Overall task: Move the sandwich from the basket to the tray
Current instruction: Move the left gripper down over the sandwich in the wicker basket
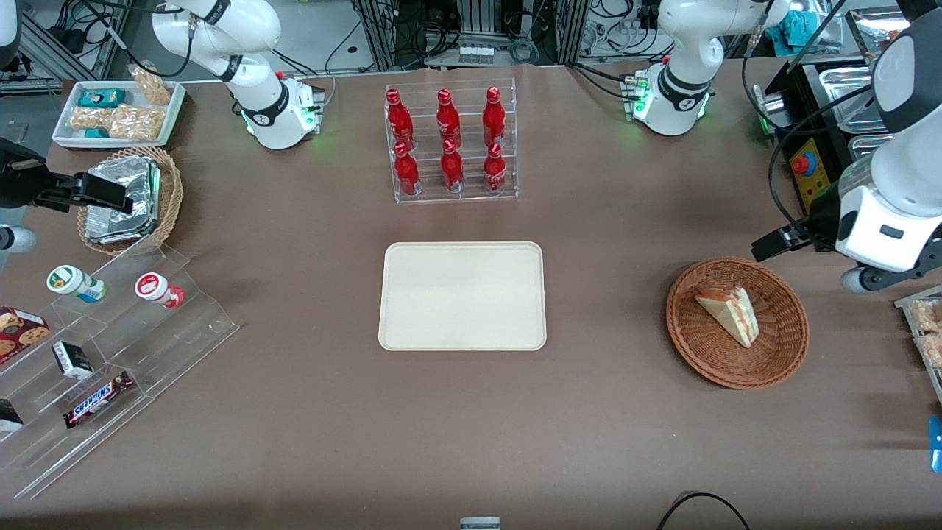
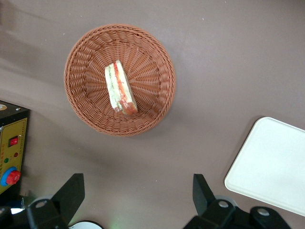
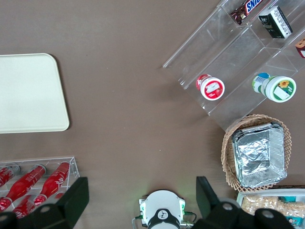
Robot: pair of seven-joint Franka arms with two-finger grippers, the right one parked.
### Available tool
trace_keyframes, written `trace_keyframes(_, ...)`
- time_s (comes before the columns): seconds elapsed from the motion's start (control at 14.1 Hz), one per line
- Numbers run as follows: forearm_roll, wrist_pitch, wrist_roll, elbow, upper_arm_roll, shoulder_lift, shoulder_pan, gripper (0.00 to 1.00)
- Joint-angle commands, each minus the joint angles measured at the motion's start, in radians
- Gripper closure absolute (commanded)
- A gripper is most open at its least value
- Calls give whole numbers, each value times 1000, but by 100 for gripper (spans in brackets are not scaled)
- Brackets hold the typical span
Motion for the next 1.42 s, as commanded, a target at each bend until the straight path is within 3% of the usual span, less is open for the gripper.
trace_keyframes(0.0, 13, -13, 0, 16, -4, 19, -18, 0)
trace_keyframes(0.57, 23, -71, -3, -35, 6, 82, 19, 0)
trace_keyframes(0.71, 80, 72, -7, -178, 6, 73, 20, 0)
trace_keyframes(0.92, 83, 409, -6, -436, 27, 35, 50, 0)
trace_keyframes(1.13, 83, 641, -4, -564, 29, 51, 77, 0)
trace_keyframes(1.35, 82, 755, -6, -624, 29, 87, 109, 0)
